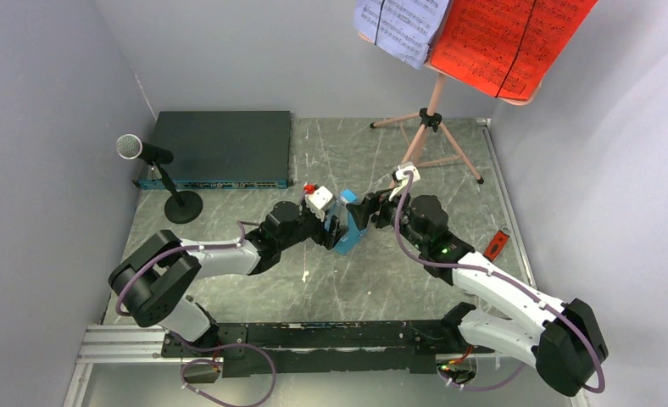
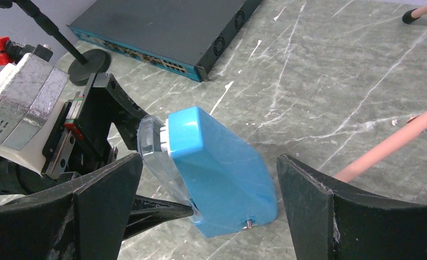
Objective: Pack up the instrument practice props
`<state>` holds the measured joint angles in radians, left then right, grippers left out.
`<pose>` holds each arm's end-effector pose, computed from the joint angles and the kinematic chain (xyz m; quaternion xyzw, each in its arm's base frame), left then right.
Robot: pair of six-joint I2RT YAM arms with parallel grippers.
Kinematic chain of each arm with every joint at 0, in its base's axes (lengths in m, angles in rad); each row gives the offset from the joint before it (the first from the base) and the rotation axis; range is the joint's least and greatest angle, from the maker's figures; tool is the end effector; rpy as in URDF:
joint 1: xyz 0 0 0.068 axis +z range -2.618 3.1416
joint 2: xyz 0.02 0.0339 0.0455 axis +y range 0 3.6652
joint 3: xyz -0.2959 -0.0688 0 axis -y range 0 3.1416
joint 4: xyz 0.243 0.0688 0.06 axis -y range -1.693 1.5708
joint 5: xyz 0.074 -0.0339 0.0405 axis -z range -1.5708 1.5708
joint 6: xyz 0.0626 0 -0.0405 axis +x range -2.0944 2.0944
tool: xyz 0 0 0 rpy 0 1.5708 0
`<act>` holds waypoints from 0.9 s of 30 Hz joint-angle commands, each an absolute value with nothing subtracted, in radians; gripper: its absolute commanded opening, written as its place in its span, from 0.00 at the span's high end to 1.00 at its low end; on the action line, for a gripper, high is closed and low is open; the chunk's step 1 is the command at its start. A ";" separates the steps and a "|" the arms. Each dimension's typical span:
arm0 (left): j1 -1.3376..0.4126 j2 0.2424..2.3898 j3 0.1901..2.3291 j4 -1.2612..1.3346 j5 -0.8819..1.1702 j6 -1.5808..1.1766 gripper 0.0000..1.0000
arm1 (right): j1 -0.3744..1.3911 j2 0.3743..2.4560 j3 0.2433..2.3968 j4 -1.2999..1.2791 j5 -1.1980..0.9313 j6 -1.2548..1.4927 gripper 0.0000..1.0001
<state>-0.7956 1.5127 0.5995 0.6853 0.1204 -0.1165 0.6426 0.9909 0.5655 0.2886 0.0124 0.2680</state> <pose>0.2266 -0.2420 0.2225 0.2956 0.7244 -0.3158 0.5368 0.1920 0.1428 0.2968 -0.1364 0.7413 0.2848 0.5922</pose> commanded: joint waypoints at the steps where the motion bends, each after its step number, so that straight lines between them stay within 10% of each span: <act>1: -0.793 1.492 0.640 0.605 0.118 -0.082 0.21 | 0.639 0.975 0.561 0.329 0.027 0.255 0.00; 27: -0.794 1.501 0.708 0.542 0.140 -0.091 0.14 | 0.639 1.098 0.668 0.365 -0.053 0.259 0.00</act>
<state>-0.7952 1.5124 0.6712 0.5323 0.1196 -0.0975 0.6426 1.0866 0.6106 0.3069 -0.0479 0.2646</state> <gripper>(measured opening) 0.857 0.994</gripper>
